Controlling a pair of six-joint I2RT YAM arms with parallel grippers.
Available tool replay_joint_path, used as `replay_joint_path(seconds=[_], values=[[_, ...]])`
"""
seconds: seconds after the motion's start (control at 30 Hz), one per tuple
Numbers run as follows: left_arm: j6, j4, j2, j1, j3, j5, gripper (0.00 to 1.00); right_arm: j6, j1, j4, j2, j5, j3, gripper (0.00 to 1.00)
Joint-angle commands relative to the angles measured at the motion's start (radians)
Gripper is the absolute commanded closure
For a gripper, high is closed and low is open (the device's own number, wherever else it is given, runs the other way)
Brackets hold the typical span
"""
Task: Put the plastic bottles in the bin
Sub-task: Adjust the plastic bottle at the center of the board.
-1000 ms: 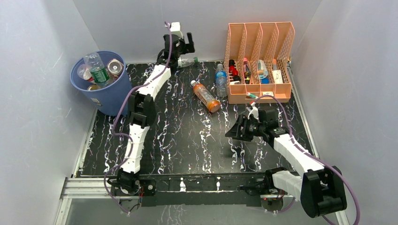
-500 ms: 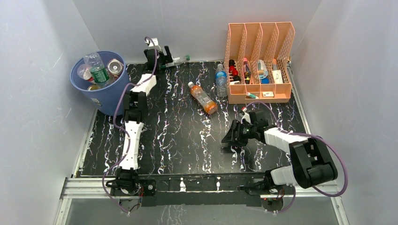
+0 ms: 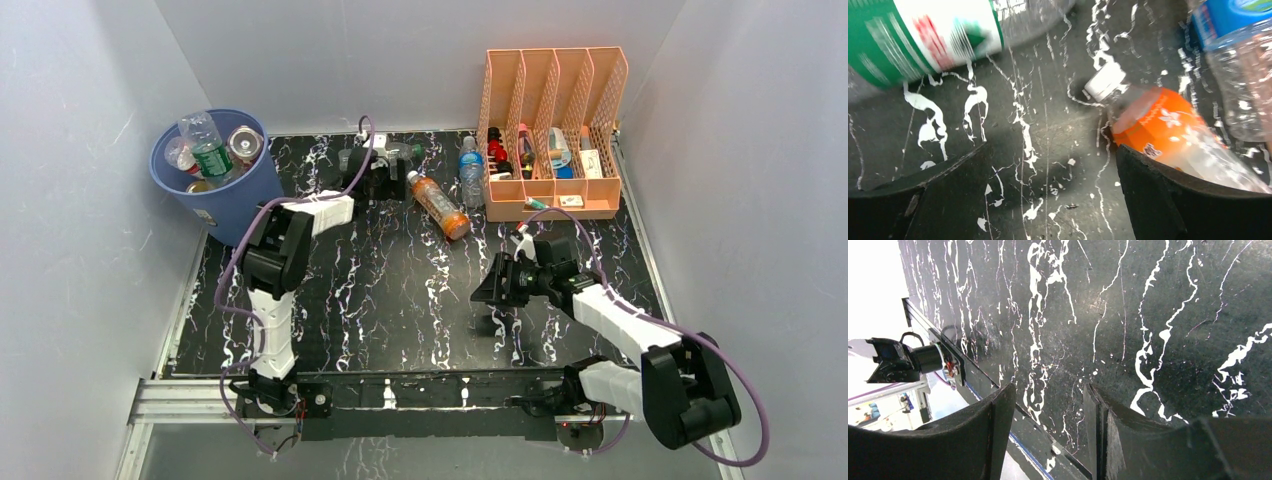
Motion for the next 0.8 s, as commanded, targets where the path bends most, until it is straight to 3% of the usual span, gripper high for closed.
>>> replay_joint_path(seconds=[0.0,0.2,0.3,0.33,0.37,0.4,0.43,0.57,0.6,0.63,0.7,0.77], values=[[0.029,-0.057,-0.132,0.032,0.055,0.017,0.07,-0.011,0.004,-0.06,-0.069,0.019,0.026,0.37],[0.111,-0.233,0.059,0.056,0.453,0.024,0.03,-0.003,0.004,-0.065,-0.09,0.018,0.027,0.37],[0.095,-0.43,0.243,0.087,0.768,0.048,0.03,0.004,0.005,-0.048,-0.079,0.018,0.025,0.37],[0.084,-0.496,0.296,0.092,0.854,0.047,0.03,0.007,0.006,-0.039,-0.073,0.014,0.026,0.27],[0.075,-0.536,0.33,0.095,0.9,0.055,0.04,0.01,0.006,-0.028,-0.065,0.008,0.027,0.45],[0.065,-0.557,0.337,0.096,0.898,0.063,0.04,0.012,0.007,-0.016,-0.057,-0.002,0.03,0.84],[0.056,-0.557,0.314,0.092,0.818,0.066,0.06,0.012,0.006,-0.016,-0.049,-0.003,0.037,1.0],[-0.017,-0.326,-0.001,0.09,0.296,0.027,0.05,0.008,0.011,-0.002,-0.029,-0.009,0.054,1.0],[-0.023,-0.316,-0.051,0.09,0.23,0.014,0.05,0.005,0.016,0.001,-0.019,-0.014,0.06,0.97],[-0.021,-0.327,-0.09,0.089,0.187,0.003,0.05,0.005,0.018,0.001,-0.01,-0.016,0.066,0.85],[-0.007,-0.338,-0.134,0.088,0.136,-0.01,0.05,0.014,0.027,0.005,-0.007,-0.018,0.071,0.38],[0.008,-0.344,-0.142,0.088,0.122,-0.005,0.05,0.028,0.043,0.006,-0.027,-0.006,0.068,0.18]])
